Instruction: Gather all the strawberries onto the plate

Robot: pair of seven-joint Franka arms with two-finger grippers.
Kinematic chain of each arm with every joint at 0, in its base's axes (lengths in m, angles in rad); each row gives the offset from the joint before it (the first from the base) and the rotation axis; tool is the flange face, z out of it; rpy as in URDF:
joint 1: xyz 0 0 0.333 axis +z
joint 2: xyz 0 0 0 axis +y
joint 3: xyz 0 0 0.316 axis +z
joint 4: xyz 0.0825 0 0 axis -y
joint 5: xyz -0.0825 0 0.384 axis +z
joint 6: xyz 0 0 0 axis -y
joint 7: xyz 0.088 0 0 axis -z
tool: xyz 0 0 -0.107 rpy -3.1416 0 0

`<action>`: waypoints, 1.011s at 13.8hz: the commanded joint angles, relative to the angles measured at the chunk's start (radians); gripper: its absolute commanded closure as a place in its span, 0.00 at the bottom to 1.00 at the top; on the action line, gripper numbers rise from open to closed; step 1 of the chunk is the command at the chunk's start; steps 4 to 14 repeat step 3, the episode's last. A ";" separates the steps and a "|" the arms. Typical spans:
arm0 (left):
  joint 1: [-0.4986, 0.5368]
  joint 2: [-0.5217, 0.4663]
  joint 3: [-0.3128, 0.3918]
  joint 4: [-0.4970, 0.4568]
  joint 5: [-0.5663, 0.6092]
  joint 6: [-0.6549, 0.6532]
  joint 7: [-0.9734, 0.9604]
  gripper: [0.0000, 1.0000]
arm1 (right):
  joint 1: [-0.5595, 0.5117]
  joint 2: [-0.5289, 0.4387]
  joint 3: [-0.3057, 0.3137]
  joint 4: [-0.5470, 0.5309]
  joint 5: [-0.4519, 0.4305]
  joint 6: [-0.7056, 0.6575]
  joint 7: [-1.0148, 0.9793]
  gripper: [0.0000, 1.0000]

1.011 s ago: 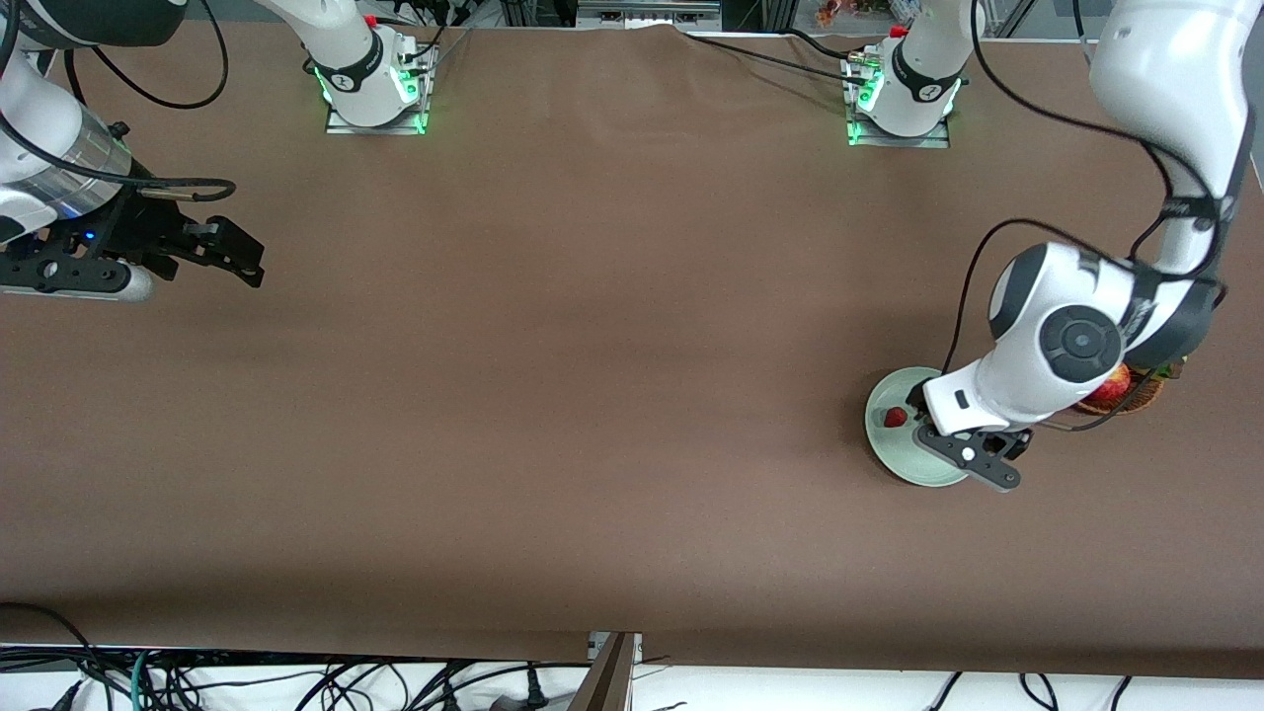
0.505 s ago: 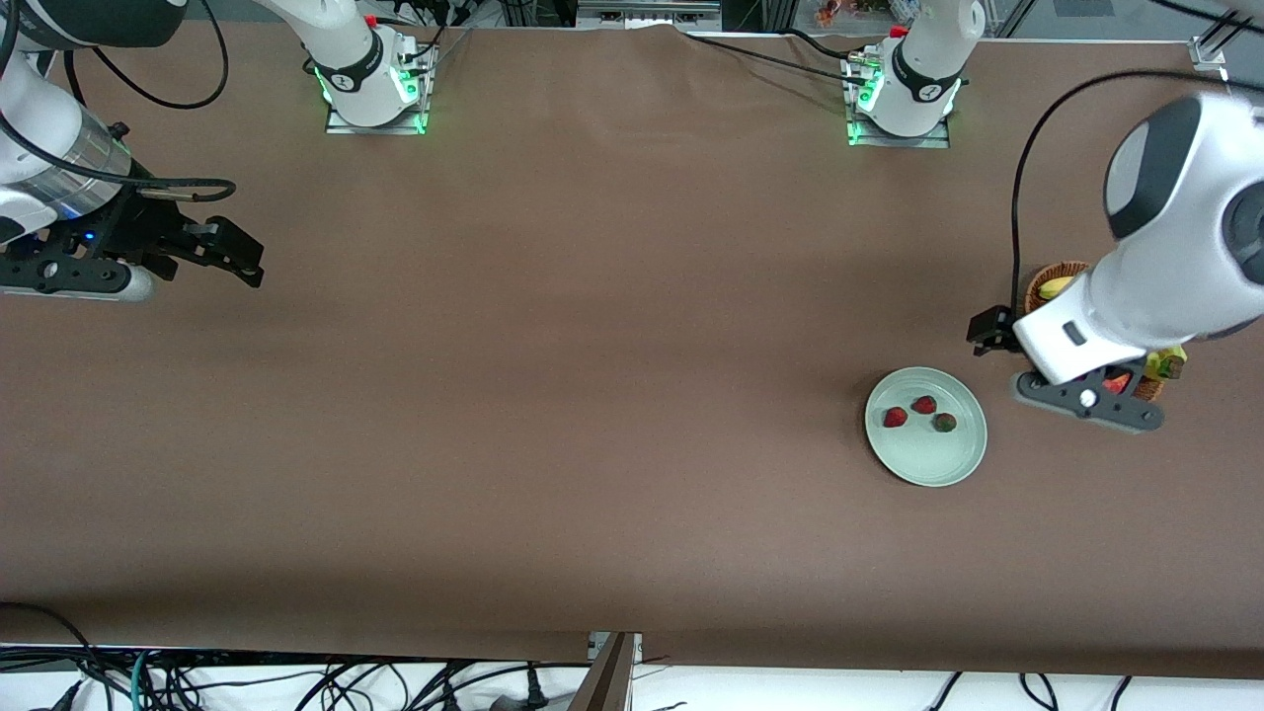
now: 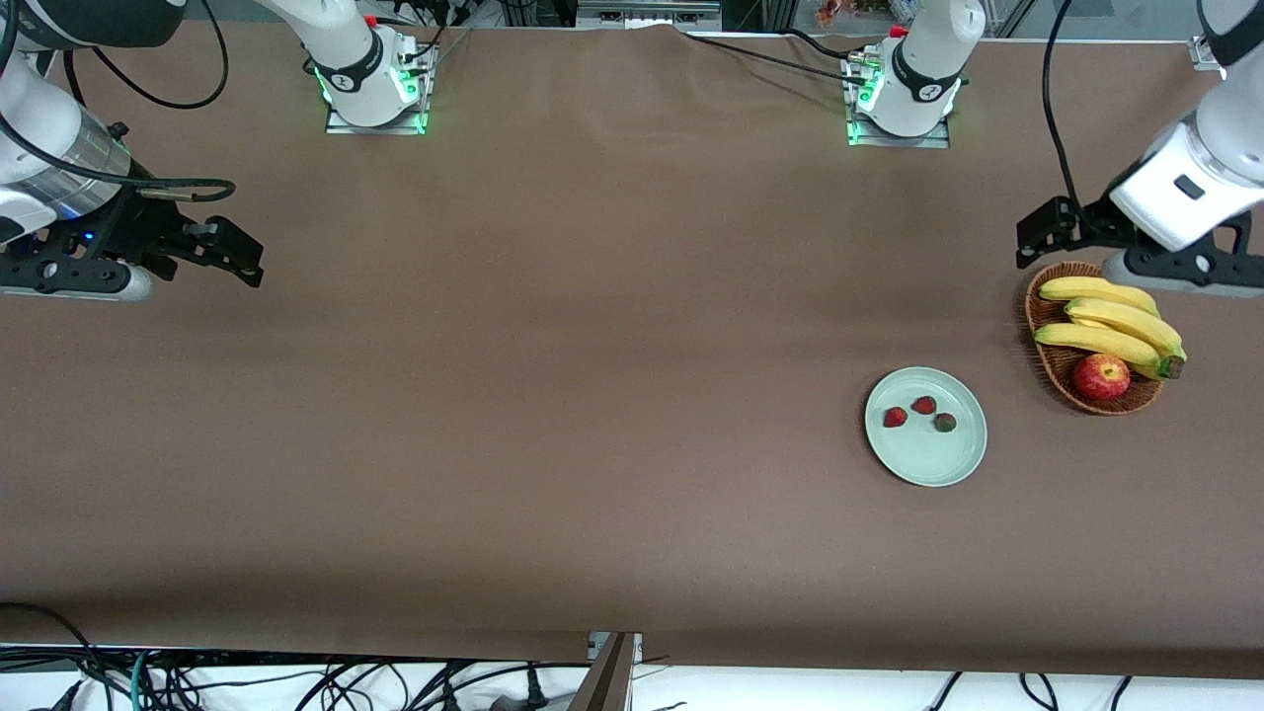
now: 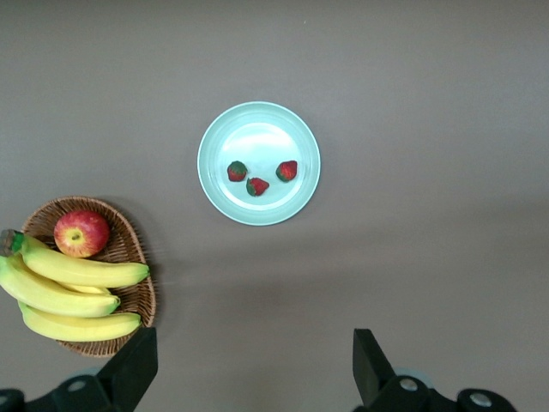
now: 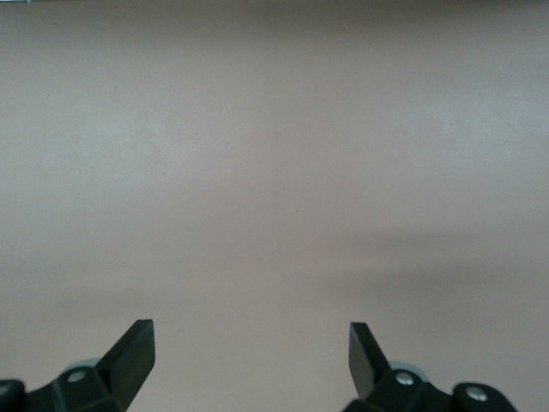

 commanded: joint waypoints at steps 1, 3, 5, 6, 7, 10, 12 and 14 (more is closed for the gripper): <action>-0.029 -0.050 0.033 -0.088 -0.015 0.053 -0.015 0.00 | -0.005 -0.001 0.004 0.012 -0.010 -0.014 -0.015 0.00; -0.029 -0.048 0.033 -0.087 -0.015 0.051 -0.014 0.00 | -0.005 -0.001 0.002 0.012 -0.010 -0.014 -0.015 0.00; -0.029 -0.048 0.033 -0.087 -0.015 0.051 -0.014 0.00 | -0.005 -0.001 0.002 0.012 -0.010 -0.014 -0.015 0.00; -0.029 -0.048 0.033 -0.087 -0.015 0.051 -0.014 0.00 | -0.005 -0.001 0.002 0.012 -0.010 -0.014 -0.015 0.00; -0.029 -0.048 0.033 -0.087 -0.015 0.051 -0.014 0.00 | -0.005 -0.001 0.002 0.012 -0.010 -0.014 -0.015 0.00; -0.029 -0.048 0.033 -0.087 -0.015 0.051 -0.014 0.00 | -0.005 -0.001 0.002 0.012 -0.010 -0.014 -0.015 0.00; -0.029 -0.048 0.033 -0.087 -0.015 0.051 -0.014 0.00 | -0.005 -0.001 0.002 0.012 -0.010 -0.014 -0.015 0.00; -0.029 -0.048 0.033 -0.087 -0.015 0.051 -0.014 0.00 | -0.005 -0.001 0.002 0.012 -0.010 -0.014 -0.015 0.00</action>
